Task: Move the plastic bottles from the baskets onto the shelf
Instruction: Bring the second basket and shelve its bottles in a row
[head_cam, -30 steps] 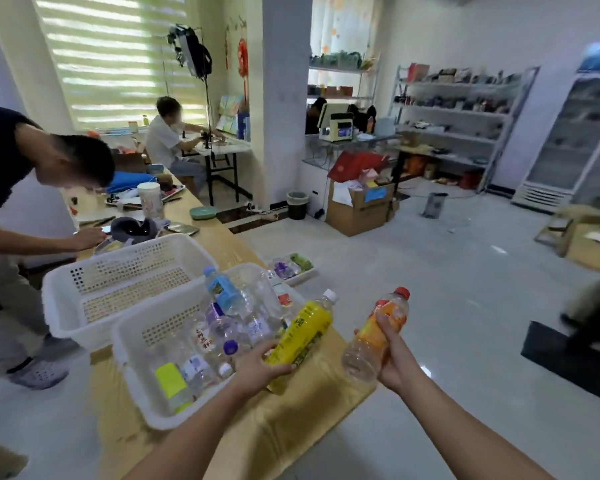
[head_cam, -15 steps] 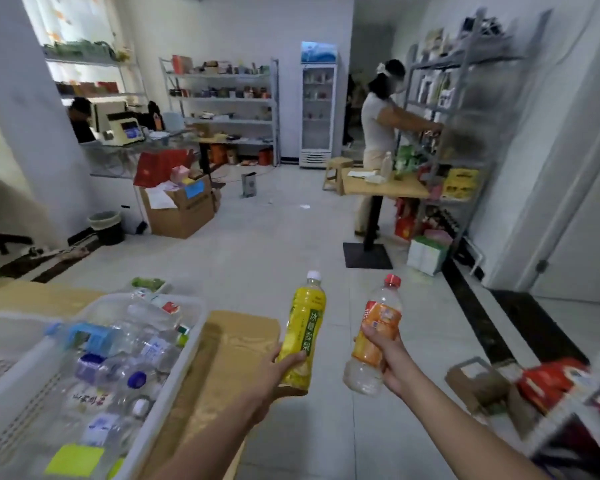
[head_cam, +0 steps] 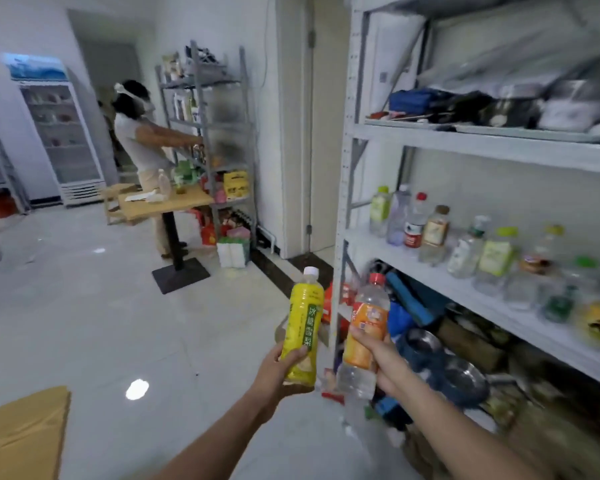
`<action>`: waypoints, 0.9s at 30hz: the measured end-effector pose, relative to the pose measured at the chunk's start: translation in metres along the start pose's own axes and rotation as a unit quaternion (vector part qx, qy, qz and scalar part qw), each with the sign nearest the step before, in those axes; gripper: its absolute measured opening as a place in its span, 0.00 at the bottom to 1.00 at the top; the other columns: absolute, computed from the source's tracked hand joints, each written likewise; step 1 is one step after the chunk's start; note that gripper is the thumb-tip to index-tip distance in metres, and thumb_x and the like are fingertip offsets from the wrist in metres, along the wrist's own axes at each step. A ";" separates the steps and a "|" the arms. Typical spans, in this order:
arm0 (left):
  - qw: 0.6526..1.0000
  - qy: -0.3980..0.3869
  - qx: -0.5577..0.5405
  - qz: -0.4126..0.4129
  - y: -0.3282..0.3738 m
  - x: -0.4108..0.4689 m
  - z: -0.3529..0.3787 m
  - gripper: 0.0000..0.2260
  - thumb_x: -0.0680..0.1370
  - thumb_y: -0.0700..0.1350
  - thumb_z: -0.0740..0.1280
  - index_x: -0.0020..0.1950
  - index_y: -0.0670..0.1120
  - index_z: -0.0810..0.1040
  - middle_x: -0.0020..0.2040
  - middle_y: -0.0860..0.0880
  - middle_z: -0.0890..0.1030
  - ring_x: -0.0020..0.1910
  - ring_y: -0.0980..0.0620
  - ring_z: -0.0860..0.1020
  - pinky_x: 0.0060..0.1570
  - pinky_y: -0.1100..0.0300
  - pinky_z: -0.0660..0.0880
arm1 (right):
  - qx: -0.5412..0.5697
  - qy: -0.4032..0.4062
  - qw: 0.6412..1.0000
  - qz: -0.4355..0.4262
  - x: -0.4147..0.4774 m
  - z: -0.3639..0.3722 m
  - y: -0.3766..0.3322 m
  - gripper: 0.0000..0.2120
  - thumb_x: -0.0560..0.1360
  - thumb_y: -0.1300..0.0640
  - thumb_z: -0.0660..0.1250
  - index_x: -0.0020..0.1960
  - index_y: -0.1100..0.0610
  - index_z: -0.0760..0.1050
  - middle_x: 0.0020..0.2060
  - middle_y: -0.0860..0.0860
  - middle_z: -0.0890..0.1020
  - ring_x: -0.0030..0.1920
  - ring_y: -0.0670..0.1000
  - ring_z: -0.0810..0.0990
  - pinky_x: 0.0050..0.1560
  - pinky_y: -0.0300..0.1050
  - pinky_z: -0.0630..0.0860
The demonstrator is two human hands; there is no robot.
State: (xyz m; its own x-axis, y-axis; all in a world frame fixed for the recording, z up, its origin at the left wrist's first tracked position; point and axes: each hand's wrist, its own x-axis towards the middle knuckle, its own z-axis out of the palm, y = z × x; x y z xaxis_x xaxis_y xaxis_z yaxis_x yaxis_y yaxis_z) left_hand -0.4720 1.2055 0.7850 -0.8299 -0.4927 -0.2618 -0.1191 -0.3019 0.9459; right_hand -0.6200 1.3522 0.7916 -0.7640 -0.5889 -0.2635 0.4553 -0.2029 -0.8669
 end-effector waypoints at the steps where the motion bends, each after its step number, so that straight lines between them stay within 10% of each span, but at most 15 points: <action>1: 1.000 -0.021 -0.003 0.000 -0.005 0.004 0.029 0.13 0.76 0.44 0.69 0.60 0.45 0.77 0.49 0.39 0.82 0.44 0.42 0.81 0.41 0.48 0.79 | 0.006 0.024 1.000 -0.011 -0.012 -0.026 -0.013 0.36 0.61 0.59 0.80 0.65 0.55 0.68 0.51 0.58 0.81 0.47 0.56 0.82 0.42 0.51 0.81; 13: 0.973 -0.225 -0.015 -0.054 -0.079 0.011 0.316 0.14 0.76 0.46 0.70 0.60 0.45 0.75 0.52 0.40 0.81 0.48 0.41 0.81 0.39 0.50 0.80 | 0.026 0.252 0.958 -0.132 -0.165 -0.289 -0.114 0.38 0.62 0.59 0.79 0.67 0.53 0.65 0.56 0.58 0.79 0.53 0.59 0.80 0.49 0.55 0.78; 17: 0.956 -0.283 0.005 -0.070 -0.092 0.012 0.373 0.18 0.72 0.45 0.74 0.60 0.45 0.75 0.56 0.40 0.80 0.54 0.39 0.80 0.44 0.45 0.81 | 0.043 0.323 0.934 -0.150 -0.198 -0.334 -0.118 0.55 0.42 0.47 0.85 0.66 0.47 0.65 0.57 0.56 0.78 0.57 0.59 0.78 0.58 0.59 0.75; 27: 0.918 -0.387 0.074 -0.051 -0.097 0.033 0.493 0.25 0.61 0.45 0.78 0.55 0.41 0.76 0.51 0.38 0.83 0.48 0.40 0.82 0.50 0.43 0.78 | 0.035 0.513 0.831 -0.211 -0.213 -0.405 -0.139 0.40 0.61 0.61 0.79 0.68 0.49 0.63 0.56 0.55 0.78 0.56 0.58 0.77 0.59 0.63 0.74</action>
State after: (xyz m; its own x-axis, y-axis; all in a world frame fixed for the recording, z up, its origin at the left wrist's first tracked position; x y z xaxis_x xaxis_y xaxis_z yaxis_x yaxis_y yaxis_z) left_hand -0.7564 1.6213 0.7789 -0.9419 0.2767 -0.1904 -0.2434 -0.1717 0.9546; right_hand -0.7054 1.8225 0.7966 -0.8337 0.5165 -0.1954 0.0456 -0.2883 -0.9564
